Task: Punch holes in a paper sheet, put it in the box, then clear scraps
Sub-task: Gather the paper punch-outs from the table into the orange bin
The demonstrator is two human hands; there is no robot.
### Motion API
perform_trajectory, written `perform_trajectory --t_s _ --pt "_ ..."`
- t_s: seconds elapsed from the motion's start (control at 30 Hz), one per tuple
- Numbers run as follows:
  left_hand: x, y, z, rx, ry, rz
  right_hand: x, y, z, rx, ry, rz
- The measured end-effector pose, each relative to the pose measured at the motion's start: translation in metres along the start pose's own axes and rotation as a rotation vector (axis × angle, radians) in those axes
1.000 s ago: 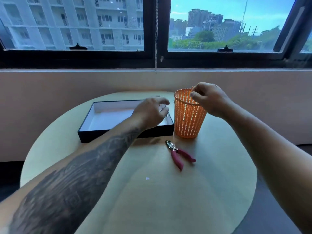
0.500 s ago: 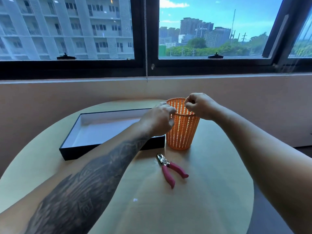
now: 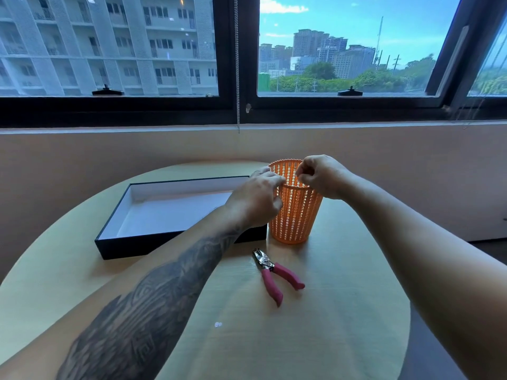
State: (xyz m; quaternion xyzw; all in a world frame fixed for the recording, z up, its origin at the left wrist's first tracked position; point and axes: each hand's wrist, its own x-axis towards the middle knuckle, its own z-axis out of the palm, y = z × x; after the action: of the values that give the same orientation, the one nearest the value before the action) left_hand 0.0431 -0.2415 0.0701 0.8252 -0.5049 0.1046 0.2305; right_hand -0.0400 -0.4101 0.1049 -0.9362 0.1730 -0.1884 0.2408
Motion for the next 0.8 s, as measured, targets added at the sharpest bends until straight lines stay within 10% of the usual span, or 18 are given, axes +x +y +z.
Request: perform_trajectory --t_s 0.8 --pt "-0.0008 0.0016 0.0007 -0.02 -0.04 -0.039 0.0004 -0.0007 0.0001 0.025 -0.032 0.024"
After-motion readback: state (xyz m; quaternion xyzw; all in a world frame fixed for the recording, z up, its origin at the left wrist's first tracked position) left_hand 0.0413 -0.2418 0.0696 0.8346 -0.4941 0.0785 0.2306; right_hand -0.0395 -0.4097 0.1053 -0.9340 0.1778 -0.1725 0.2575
